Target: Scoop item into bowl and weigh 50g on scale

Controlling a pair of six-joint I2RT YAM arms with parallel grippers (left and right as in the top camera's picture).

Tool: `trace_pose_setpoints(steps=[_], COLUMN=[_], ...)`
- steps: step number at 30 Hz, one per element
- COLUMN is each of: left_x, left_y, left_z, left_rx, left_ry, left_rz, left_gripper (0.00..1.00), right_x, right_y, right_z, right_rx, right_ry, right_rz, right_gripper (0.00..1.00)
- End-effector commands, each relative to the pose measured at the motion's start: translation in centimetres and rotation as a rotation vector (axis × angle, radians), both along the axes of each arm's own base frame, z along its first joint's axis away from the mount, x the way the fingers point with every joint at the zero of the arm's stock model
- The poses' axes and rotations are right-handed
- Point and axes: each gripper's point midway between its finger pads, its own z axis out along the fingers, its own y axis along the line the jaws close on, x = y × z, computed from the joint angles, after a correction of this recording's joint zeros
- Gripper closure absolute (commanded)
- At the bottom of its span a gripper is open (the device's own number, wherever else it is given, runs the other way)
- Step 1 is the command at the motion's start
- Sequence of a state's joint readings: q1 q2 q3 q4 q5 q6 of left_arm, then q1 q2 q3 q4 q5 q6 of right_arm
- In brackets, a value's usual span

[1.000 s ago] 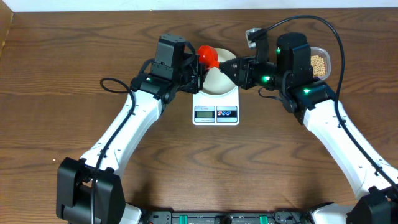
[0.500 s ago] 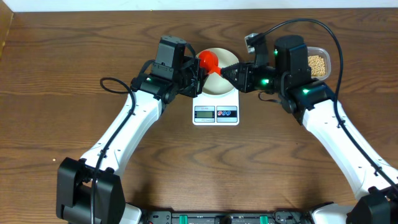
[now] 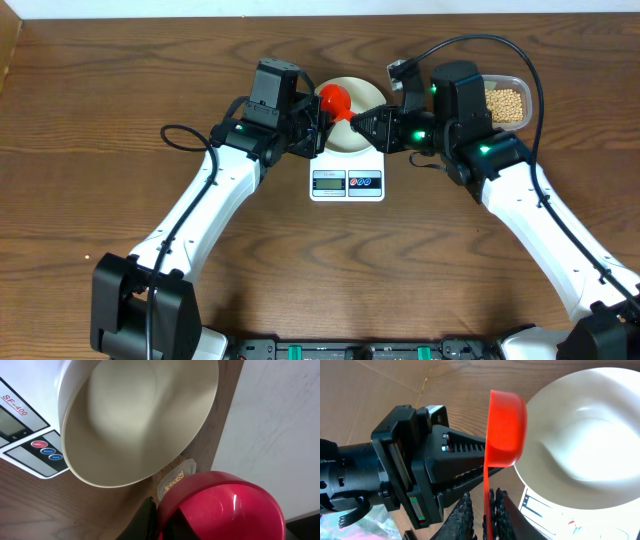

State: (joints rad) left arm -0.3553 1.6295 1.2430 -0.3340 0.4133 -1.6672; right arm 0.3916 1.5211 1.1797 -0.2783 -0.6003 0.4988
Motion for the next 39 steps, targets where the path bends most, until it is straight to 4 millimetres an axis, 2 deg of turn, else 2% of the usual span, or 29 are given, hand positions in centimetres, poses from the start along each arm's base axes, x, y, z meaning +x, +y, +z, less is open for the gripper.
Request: trace_pose_setpoints(steps=[1, 6, 12, 19, 22, 23, 24, 26, 28, 32, 35, 39], left_x=[0.1, 0.1, 0.1, 0.1, 0.1, 0.1, 0.1, 0.1, 0.1, 0.2, 0.5, 1.4], left_y=[-0.2, -0.2, -0.2, -0.1, -0.1, -0.1, -0.1, -0.1, -0.1, 0.0, 0.5, 1.7], left_z=[0.2, 0.2, 0.2, 0.2, 0.2, 0.2, 0.2, 0.2, 0.2, 0.1, 0.0, -0.1], left_rx=[0.006, 0.006, 0.006, 0.006, 0.006, 0.007, 0.007, 0.007, 0.007, 0.018, 0.086, 0.282], left_ry=[-0.014, -0.014, -0.014, -0.013, -0.013, -0.013, -0.013, -0.013, -0.013, -0.014, -0.071, -0.234], left_rz=[-0.015, -0.015, -0.015, -0.015, -0.015, -0.015, -0.015, -0.015, -0.015, -0.009, -0.044, -0.17], left_gripper=[0.93, 0.93, 0.93, 0.92, 0.67, 0.53, 0.46, 0.33, 0.25, 0.14, 0.13, 0.12], right_x=[0.1, 0.0, 0.0, 0.4, 0.7, 0.8, 1.0, 1.3, 1.7, 2.5, 3.3, 4.2], right_y=[0.3, 0.3, 0.3, -0.1, -0.4, -0.5, -0.7, -1.1, -1.6, -3.0, -4.6, -7.2], right_z=[0.4, 0.4, 0.4, 0.2, 0.2, 0.2, 0.3, 0.3, 0.4, 0.4, 0.3, -0.2], right_rx=[0.005, 0.007, 0.007, -0.003, -0.006, -0.005, -0.004, 0.0, 0.005, 0.007, 0.006, -0.004], right_ry=[0.008, 0.016, 0.016, 0.013, 0.016, 0.014, 0.013, 0.013, 0.02, 0.023, 0.027, 0.053], right_rz=[-0.01, -0.013, -0.014, -0.037, -0.056, -0.06, -0.064, -0.078, -0.099, -0.139, -0.178, -0.241], right_gripper=[0.86, 0.89, 0.99, 0.99, 0.99, 0.99, 0.99, 0.99, 0.99, 0.99, 0.99, 0.99])
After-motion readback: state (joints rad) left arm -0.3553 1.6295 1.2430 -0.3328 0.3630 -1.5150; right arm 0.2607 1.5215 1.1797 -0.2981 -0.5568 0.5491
